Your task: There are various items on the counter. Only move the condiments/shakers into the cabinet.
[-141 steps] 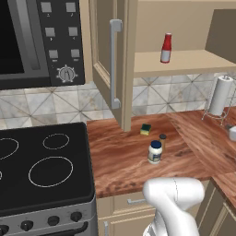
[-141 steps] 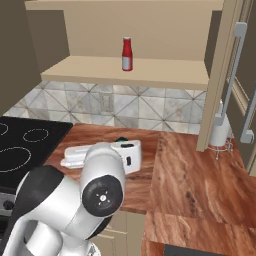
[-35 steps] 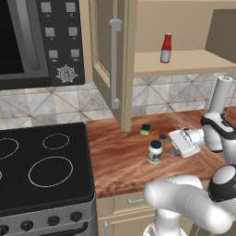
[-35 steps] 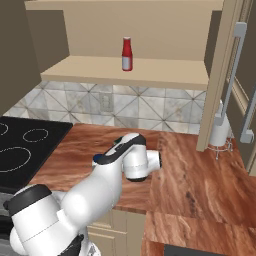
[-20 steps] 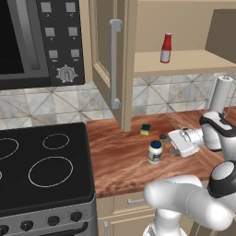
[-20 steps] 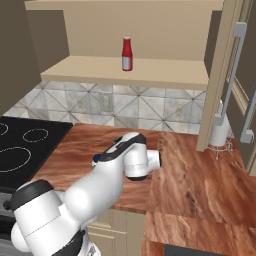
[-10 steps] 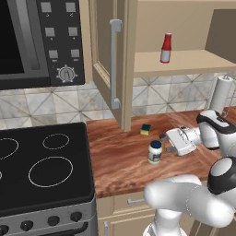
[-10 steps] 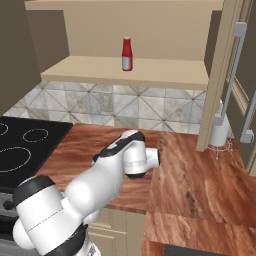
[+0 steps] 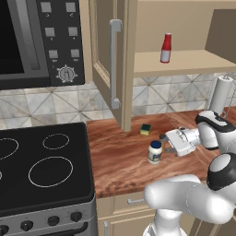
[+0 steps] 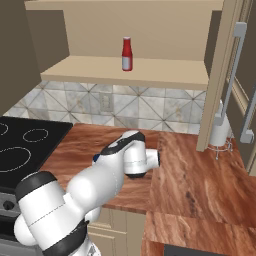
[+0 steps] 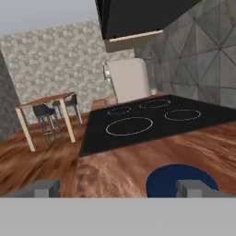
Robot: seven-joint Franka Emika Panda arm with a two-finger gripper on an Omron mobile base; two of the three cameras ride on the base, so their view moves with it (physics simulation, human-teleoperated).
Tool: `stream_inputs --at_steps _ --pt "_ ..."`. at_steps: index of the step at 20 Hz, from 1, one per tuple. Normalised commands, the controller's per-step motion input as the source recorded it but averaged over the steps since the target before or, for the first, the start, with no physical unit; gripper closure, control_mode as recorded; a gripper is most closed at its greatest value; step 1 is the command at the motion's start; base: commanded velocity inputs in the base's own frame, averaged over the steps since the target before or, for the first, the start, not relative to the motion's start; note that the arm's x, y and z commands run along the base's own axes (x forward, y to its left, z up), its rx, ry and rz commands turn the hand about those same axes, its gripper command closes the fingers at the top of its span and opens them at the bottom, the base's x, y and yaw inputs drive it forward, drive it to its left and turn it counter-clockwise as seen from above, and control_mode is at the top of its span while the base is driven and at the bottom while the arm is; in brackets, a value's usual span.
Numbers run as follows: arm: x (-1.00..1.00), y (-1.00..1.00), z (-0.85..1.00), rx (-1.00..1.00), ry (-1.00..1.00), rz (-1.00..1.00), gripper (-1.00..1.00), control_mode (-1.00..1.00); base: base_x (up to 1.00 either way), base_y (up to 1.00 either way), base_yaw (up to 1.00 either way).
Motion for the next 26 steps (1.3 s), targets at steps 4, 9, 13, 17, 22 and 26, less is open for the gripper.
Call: stream_inputs --at_steps 4,9,13,17,22,26 --pt "0.00 0.00 -0.03 0.00 0.00 0.00 -1.00 -1.00 0.00 0.00 0.00" --pt "0.00 0.00 0.00 0.00 0.00 -0.01 -1.00 -1.00 0.00 0.00 0.00" --pt "0.00 0.00 -0.03 0.00 0.00 -0.03 -1.00 -1.00 0.00 0.00 0.00" --pt "0.00 -0.01 0.00 0.00 0.00 -0.06 -1.00 -1.00 0.00 0.00 0.00" --pt "0.00 0.00 0.00 0.00 0.00 -0.07 -1.00 -1.00 0.00 0.00 0.00" --pt "0.00 0.00 -0.01 0.00 0.00 -0.07 -1.00 -1.00 0.00 0.00 0.00"
